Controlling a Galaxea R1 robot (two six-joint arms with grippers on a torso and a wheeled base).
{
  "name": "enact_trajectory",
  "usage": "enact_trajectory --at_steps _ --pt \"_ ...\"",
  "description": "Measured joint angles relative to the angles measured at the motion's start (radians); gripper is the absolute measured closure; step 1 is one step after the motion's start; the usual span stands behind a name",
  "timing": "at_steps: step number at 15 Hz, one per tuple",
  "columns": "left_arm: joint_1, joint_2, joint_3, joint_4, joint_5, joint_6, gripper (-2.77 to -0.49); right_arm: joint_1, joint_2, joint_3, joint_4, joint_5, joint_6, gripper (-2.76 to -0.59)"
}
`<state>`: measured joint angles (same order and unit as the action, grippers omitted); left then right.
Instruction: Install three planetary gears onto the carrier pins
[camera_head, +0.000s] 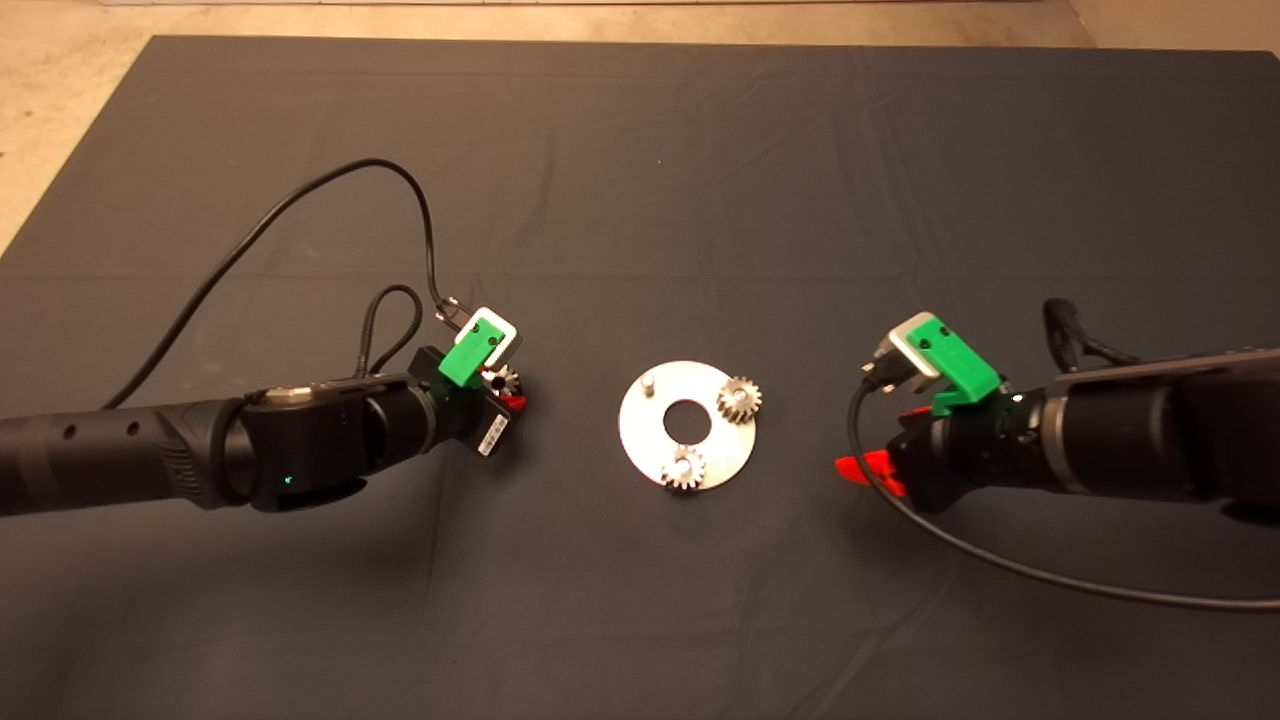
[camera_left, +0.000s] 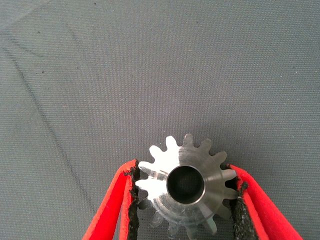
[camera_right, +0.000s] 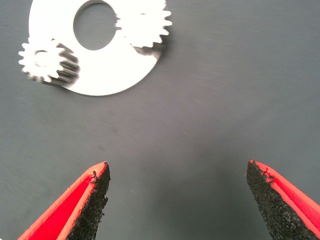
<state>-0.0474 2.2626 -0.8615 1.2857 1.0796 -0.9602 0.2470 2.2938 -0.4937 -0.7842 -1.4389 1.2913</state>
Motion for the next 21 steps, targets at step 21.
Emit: enact_trajectory --at_steps 21 --pt "-0.095 0.101 0.13 -0.098 0.066 0.0 -0.77 -0.024 -0.065 0.052 -0.036 -0.001 -0.002 -2.02"
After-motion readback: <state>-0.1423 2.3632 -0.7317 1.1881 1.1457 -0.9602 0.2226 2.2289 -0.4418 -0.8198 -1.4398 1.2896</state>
